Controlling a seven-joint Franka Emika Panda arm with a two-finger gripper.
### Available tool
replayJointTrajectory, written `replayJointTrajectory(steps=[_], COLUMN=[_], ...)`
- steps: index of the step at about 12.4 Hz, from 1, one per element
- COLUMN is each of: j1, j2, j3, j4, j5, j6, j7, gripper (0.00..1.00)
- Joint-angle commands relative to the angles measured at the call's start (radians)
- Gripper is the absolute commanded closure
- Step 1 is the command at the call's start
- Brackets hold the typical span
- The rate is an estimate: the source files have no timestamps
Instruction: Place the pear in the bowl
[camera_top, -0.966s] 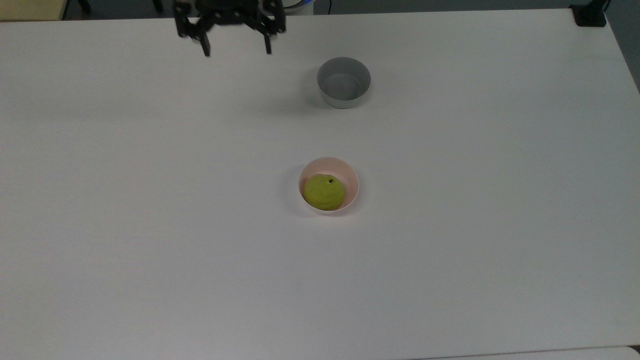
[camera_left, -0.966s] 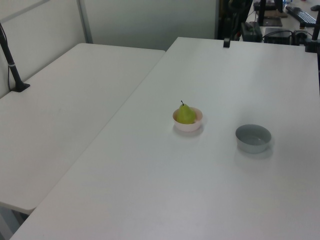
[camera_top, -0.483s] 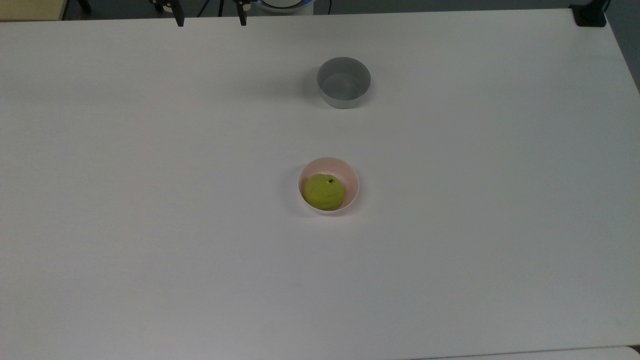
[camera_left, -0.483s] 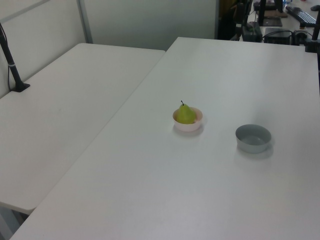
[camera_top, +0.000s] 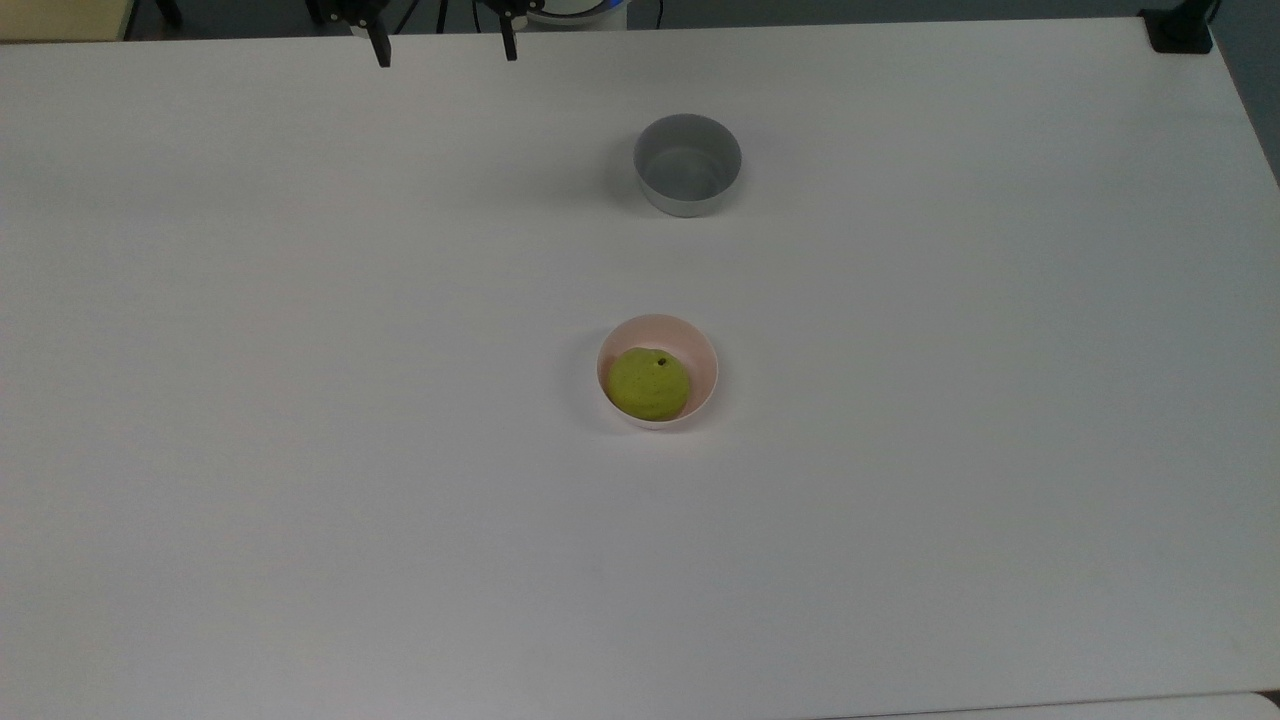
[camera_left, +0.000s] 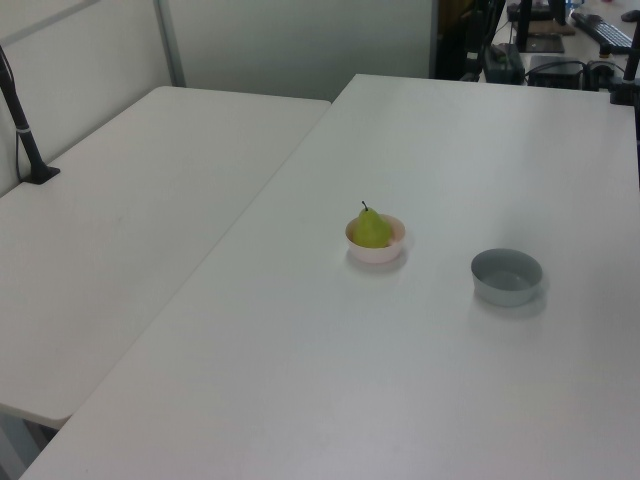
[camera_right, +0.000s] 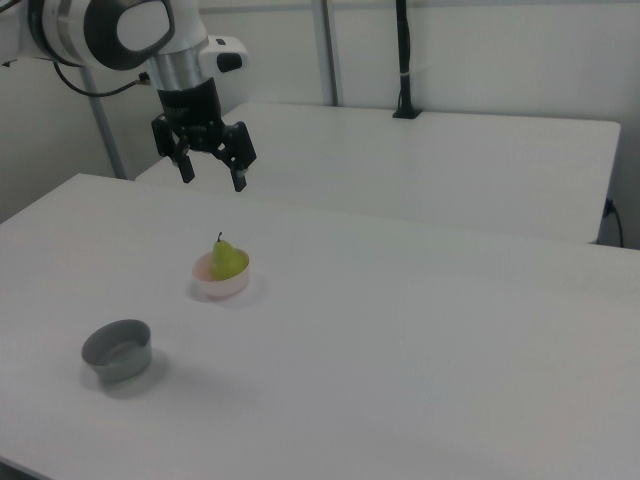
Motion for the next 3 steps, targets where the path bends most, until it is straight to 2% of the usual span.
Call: replayJointTrajectory(steps=[1, 3], j1=[0.012, 0.012], j2=[-0.018, -0.018], j3=[-0.006, -0.004], j4=[-0.028, -0.028], j5=[-0.006, -0.006], j6=[0.024, 0.021], j7=[-0.012, -0.009], gripper=[0.00, 0.00])
